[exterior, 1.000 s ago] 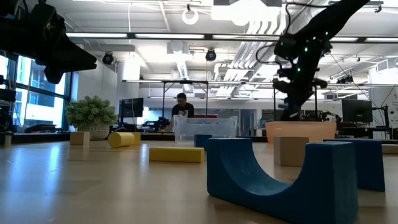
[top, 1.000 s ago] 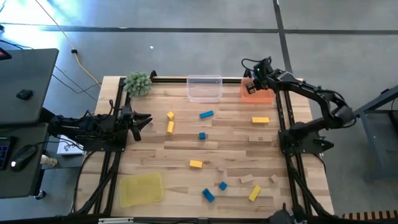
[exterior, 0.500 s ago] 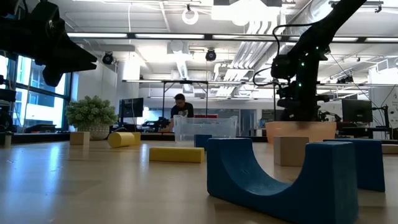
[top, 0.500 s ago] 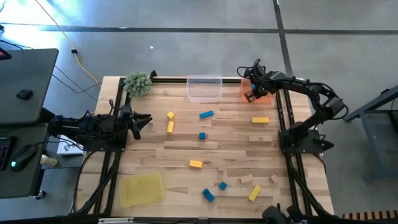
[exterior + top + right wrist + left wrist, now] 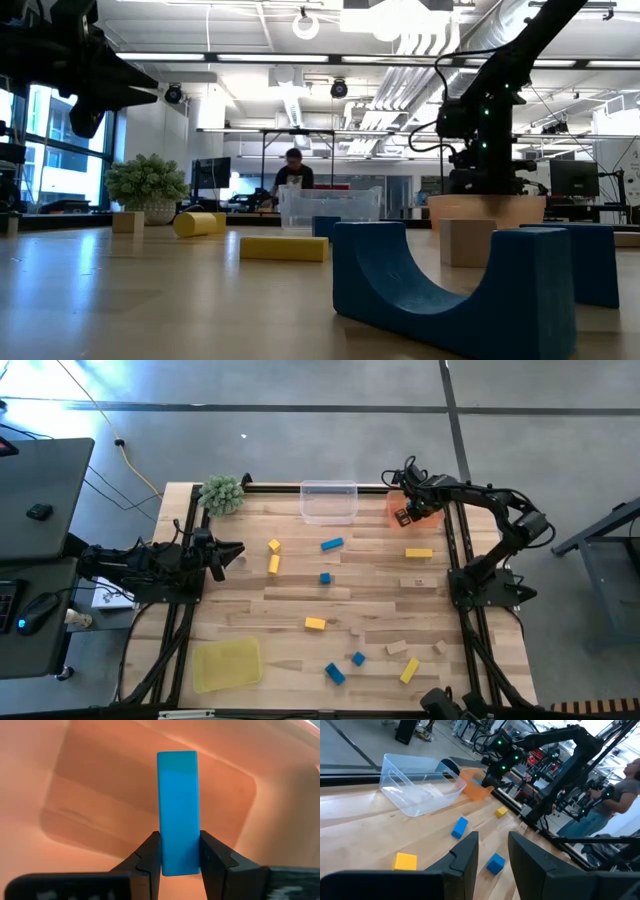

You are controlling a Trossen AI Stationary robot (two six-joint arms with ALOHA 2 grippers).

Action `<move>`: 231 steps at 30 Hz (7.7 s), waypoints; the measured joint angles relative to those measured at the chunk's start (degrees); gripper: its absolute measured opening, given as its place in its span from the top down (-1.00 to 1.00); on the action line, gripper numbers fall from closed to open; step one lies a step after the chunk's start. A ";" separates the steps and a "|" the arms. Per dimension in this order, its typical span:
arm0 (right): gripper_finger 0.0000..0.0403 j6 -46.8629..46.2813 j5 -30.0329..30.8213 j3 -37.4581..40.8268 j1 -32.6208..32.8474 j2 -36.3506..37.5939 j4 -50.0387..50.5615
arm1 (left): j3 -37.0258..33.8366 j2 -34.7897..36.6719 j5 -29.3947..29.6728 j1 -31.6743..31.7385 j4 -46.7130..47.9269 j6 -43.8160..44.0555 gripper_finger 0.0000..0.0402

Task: Sort & place blocks by color
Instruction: Put the blue block into the orange bin, then put the brown block into the yellow bin

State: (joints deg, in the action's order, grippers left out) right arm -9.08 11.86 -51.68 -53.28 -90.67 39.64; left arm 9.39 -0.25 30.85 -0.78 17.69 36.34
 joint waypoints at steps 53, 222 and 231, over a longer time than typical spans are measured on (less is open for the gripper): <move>0.07 -10.72 -11.81 0.00 10.69 29.48 -12.11 | 16.81 -13.66 1.81 0.02 6.59 -26.89 0.19; 0.06 -29.96 -9.91 0.00 43.00 29.88 -19.23 | 43.23 -69.22 -28.61 -38.81 29.18 39.10 0.44; 0.06 -33.54 -5.36 0.00 49.08 29.89 -18.97 | 43.21 -78.37 -28.96 -42.93 28.81 40.02 0.44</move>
State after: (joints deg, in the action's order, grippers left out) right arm -42.62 6.50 -51.68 -4.20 -60.78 20.67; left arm 52.60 -78.62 1.90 -43.71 46.51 76.36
